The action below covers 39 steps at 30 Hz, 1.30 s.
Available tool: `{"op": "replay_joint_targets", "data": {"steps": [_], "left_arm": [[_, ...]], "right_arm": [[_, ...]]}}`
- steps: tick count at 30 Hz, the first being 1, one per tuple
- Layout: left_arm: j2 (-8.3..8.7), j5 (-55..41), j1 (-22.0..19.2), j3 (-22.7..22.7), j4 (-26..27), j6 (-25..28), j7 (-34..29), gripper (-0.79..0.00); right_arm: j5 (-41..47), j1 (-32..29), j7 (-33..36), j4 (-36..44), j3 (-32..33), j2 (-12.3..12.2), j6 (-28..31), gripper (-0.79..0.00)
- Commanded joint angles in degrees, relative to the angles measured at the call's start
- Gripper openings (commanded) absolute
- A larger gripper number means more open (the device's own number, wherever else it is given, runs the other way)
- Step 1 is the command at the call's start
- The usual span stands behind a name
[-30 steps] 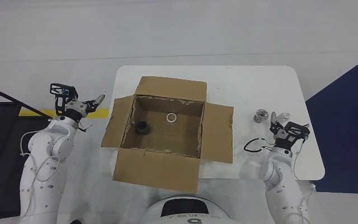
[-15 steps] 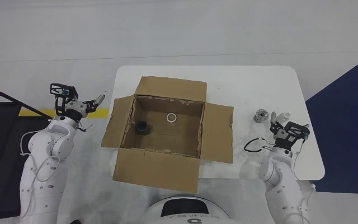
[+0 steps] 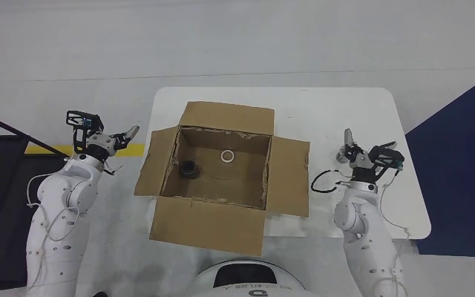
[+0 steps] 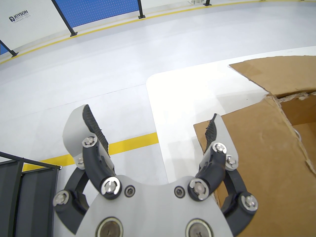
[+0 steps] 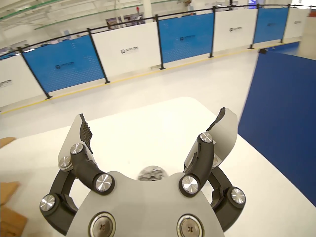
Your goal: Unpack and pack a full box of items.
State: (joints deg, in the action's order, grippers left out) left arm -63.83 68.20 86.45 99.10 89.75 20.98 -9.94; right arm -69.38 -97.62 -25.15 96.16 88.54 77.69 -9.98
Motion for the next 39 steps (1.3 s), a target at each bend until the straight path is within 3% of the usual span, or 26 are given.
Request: {"op": "replay_joint_targets", "data": {"steps": [1,8,11,19,21,24,25,27,28,30,35,37,38,39], "left_arm": [[0.0,0.0,0.0,0.0,0.0,0.0,0.0,0.0],[0.0,0.0,0.0,0.0,0.0,0.0,0.0,0.0],[0.0,0.0,0.0,0.0,0.0,0.0,0.0,0.0],[0.0,0.0,0.0,0.0,0.0,0.0,0.0,0.0],[0.0,0.0,0.0,0.0,0.0,0.0,0.0,0.0],[0.0,0.0,0.0,0.0,0.0,0.0,0.0,0.0],[0.0,0.0,0.0,0.0,0.0,0.0,0.0,0.0],[0.0,0.0,0.0,0.0,0.0,0.0,0.0,0.0],[0.0,0.0,0.0,0.0,0.0,0.0,0.0,0.0],[0.0,0.0,0.0,0.0,0.0,0.0,0.0,0.0],[0.0,0.0,0.0,0.0,0.0,0.0,0.0,0.0],[0.0,0.0,0.0,0.0,0.0,0.0,0.0,0.0],[0.0,0.0,0.0,0.0,0.0,0.0,0.0,0.0],[0.0,0.0,0.0,0.0,0.0,0.0,0.0,0.0]], "right_arm": [[-1.9,-0.8,0.7,3.1,-3.1,0.2,1.2,0.0],[-4.5,-3.6,3.9,12.1,-11.4,0.6,5.4,0.0],[-3.8,-6.1,5.1,15.3,-11.0,0.4,8.0,0.0],[-3.8,-6.1,5.1,15.3,-11.0,0.4,8.0,0.0],[0.5,-6.9,3.4,14.6,-9.7,0.5,7.9,0.0],[2.8,-7.9,3.9,15.3,-9.5,0.0,17.5,0.0],[4.0,-7.3,6.4,16.1,-10.8,-0.2,23.5,0.0],[5.3,-5.0,12.9,16.6,-11.8,-0.5,29.4,0.0],[7.2,-3.4,16.7,16.7,-13.3,-0.6,32.1,-0.062],[9.7,0.8,25.0,16.1,-15.6,-0.6,34.1,-0.108],[18.5,10.6,41.2,10.5,-23.3,0.4,30.9,-0.308],[19.2,13.8,46.5,7.8,-26.5,0.9,27.0,-0.317],[19.8,15.1,48.7,6.4,-27.9,1.1,25.4,-0.391],[20.1,16.4,50.5,5.4,-28.9,1.3,24.0,-0.4]]}}
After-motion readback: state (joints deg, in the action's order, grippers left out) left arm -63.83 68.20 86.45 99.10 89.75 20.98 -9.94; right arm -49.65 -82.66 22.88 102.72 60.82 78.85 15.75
